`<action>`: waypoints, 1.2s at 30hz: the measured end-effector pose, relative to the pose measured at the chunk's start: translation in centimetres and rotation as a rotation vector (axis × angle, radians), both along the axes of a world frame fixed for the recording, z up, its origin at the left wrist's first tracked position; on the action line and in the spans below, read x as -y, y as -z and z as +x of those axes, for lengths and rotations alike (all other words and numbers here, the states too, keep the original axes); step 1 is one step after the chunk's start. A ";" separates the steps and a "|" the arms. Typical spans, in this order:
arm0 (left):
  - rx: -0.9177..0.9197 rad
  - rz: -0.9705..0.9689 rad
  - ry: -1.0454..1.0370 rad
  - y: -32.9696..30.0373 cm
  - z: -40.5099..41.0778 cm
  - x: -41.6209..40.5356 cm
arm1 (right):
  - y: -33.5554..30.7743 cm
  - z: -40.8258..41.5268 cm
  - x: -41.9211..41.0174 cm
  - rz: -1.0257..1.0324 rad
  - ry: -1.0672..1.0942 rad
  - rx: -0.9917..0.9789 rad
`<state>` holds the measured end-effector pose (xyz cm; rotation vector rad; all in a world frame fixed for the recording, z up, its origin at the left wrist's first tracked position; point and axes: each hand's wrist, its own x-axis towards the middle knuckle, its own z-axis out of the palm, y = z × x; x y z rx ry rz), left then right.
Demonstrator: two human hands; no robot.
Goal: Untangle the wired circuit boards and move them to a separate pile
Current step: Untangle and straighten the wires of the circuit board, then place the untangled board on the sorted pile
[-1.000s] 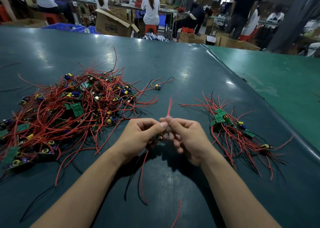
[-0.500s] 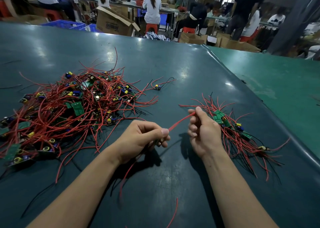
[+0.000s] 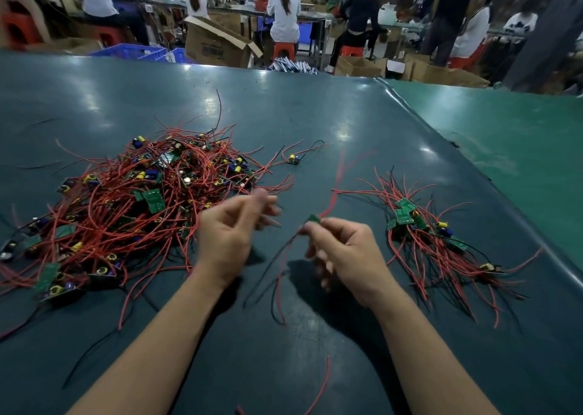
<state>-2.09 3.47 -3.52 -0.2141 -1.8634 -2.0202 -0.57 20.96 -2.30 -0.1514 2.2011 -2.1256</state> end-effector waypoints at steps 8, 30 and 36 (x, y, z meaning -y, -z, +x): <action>-0.191 -0.137 -0.369 0.6 -0.3 1.5 | -1.1 -1.5 -1.8 -0.622 0.604 -0.114; -0.039 -0.857 -0.230 1.7 -1.4 0.2 | 1.8 -3.6 -2.4 -0.038 0.510 -0.039; 0.005 -0.933 -0.235 1.5 -1.3 0.0 | 3.0 -3.5 -1.7 0.334 0.474 -0.163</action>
